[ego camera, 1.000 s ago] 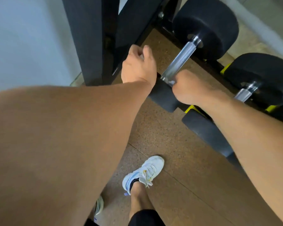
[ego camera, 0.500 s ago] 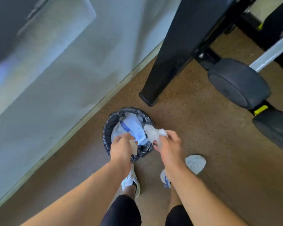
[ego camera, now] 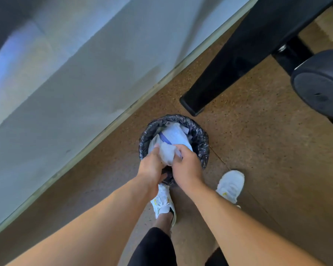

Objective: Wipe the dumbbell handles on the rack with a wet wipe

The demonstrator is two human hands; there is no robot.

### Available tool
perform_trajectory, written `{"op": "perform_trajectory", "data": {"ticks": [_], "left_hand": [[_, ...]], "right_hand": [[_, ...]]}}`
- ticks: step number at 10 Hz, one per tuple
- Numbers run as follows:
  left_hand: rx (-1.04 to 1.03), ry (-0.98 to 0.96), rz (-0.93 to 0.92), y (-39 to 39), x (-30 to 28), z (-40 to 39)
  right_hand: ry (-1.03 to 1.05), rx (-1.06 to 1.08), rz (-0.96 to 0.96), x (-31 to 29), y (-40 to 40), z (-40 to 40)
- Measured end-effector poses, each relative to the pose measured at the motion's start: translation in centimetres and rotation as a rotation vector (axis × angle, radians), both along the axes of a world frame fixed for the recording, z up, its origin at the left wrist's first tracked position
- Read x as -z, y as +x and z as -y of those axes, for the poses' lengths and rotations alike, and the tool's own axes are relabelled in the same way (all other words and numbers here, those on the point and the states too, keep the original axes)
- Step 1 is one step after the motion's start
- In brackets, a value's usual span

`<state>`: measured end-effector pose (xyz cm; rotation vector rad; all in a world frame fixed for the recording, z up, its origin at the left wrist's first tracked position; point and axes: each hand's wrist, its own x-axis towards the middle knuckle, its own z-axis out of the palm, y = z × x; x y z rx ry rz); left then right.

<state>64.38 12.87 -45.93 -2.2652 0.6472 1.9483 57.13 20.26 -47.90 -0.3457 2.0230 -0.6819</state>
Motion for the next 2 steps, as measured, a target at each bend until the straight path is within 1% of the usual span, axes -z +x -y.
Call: {"op": "perform_trajectory", "data": {"ticks": [1,2], "left_hand": [[0.115,-0.106,0.083,2.7,1.5,0.2],[0.169,-0.169,0.156,5.0,2.0,0.1]], "right_hand": [[0.198,0.031,0.218,3.2,-1.1,2.1],[0.382,-0.052,0.303,4.3,-3.0,2.4]]}}
